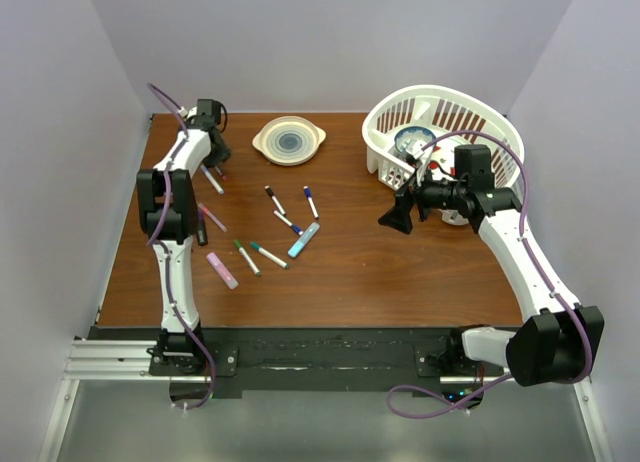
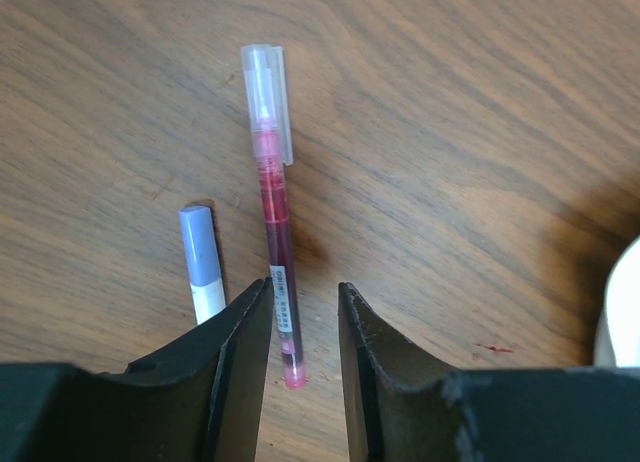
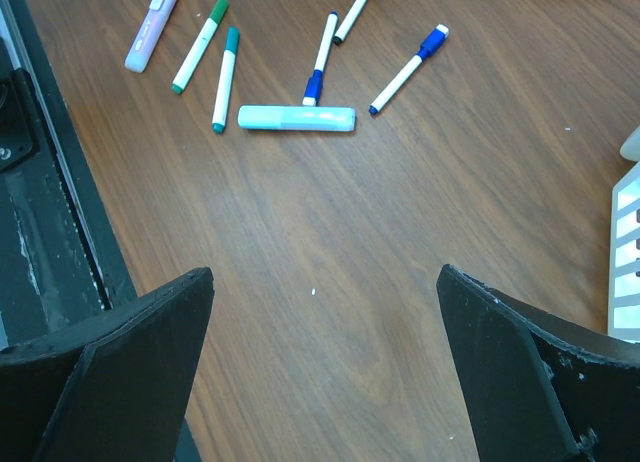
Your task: Open the pen caps
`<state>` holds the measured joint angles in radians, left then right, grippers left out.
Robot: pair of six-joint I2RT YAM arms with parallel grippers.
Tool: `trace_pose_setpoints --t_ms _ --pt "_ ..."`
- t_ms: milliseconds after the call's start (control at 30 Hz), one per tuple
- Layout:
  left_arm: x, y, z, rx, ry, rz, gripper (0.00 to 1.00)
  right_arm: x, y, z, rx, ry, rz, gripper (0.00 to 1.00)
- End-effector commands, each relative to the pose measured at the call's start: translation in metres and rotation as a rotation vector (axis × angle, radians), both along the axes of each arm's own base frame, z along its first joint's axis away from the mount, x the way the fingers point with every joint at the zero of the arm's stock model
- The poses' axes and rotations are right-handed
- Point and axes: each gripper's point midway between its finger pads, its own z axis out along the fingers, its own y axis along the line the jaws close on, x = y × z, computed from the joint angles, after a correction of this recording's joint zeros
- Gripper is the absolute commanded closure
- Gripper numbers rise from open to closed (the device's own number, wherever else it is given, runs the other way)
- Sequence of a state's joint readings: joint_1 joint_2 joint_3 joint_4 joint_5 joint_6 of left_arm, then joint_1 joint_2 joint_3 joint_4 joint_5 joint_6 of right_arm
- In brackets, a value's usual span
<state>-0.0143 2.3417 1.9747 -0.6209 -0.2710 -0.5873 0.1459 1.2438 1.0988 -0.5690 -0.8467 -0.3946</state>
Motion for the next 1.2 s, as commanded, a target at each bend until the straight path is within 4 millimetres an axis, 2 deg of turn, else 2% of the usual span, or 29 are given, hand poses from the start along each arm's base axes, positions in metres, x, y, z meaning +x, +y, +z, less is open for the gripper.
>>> trace_pose_setpoints --t_ms 0,267,567,733,800,900,933,1000,1033,1100,1133,1167 --pt "0.0 0.023 -0.006 0.012 0.0 0.045 0.62 0.003 0.0 0.001 -0.012 -0.023 0.005 0.01" --pt "-0.002 0.024 -0.022 -0.011 0.025 0.036 0.63 0.003 -0.001 0.002 -0.016 -0.028 0.004 0.01" --pt "-0.003 0.022 -0.036 -0.04 0.048 0.018 0.71 0.004 -0.004 0.003 -0.017 -0.029 -0.009 0.01" --pt "-0.005 0.023 -0.039 -0.036 0.057 0.011 0.8 0.004 -0.004 0.002 -0.017 -0.026 -0.011 0.01" --pt "-0.005 0.024 -0.035 -0.051 0.045 0.011 0.88 0.005 -0.004 0.002 -0.016 -0.026 -0.011 0.01" --pt "0.002 0.02 -0.015 -0.107 -0.049 -0.011 0.94 0.004 -0.005 0.004 -0.013 -0.03 -0.014 0.01" --pt "0.012 0.02 0.007 -0.111 -0.125 -0.023 0.95 0.004 -0.005 0.004 -0.011 -0.028 -0.013 0.01" --pt "0.015 0.013 0.021 -0.137 -0.171 -0.055 0.98 0.004 -0.006 0.003 -0.011 -0.027 -0.016 0.01" --pt "0.022 0.011 0.041 -0.138 -0.226 -0.078 0.99 0.005 -0.007 0.003 -0.01 -0.028 -0.016 0.01" --pt "0.024 0.003 0.057 -0.168 -0.269 -0.123 1.0 0.004 -0.006 0.003 -0.007 -0.026 -0.013 0.01" --pt "0.027 -0.004 0.081 -0.186 -0.329 -0.164 1.0 0.004 -0.006 0.004 -0.003 -0.027 -0.011 0.01" --pt "0.021 -0.016 0.083 -0.237 -0.337 -0.217 1.0 0.003 -0.006 0.003 0.0 -0.025 -0.008 0.01"
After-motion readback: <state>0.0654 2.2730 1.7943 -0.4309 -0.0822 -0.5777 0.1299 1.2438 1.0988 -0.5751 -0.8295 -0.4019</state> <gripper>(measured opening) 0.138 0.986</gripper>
